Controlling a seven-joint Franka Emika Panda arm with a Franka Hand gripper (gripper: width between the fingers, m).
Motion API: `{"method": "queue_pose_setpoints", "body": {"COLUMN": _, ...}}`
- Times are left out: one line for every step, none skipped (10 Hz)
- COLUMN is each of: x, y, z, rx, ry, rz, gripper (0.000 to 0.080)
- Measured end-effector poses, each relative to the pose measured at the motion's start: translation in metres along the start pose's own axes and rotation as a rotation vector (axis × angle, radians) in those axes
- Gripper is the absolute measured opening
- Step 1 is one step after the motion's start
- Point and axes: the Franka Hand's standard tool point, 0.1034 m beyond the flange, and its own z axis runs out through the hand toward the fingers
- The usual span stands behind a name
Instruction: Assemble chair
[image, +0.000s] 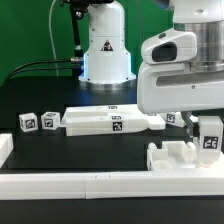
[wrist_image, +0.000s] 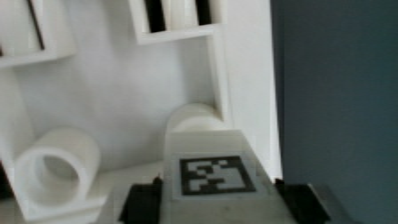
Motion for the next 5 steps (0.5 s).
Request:
{"method": "queue_pose_setpoints", "body": {"x": -0.001, "y": -0.0016, "z": 0.0006, "rx": -0.001, "ry": 0.01, "rz": 0.209, "gripper": 0.0285}}
{"method": "queue_pose_setpoints", "body": {"x": -0.0009, "y": -0.0027, "z": 0.001, "rx": -0.001, "ry": 0.016, "rz": 0.366, "gripper": 0.0285}}
{"method": "queue_pose_setpoints", "body": {"x": 0.0014, "y": -0.0033, "z": 0.0011, "rx": 0.017, "ry": 0.021, "rz": 0.563, "gripper": 0.0285}}
{"method": "queue_pose_setpoints", "body": {"x": 0.0041, "y": -0.0018, "z": 0.001, "rx": 0.039, "ry": 0.022, "rz": 0.659, "gripper": 0.0285}}
{"method": "queue_pose_setpoints", "body": {"x": 0.004, "y": -0.0018, "z": 0.0011, "rx": 0.047, "ry": 0.016, "rz": 0.676, "gripper": 0.0286}}
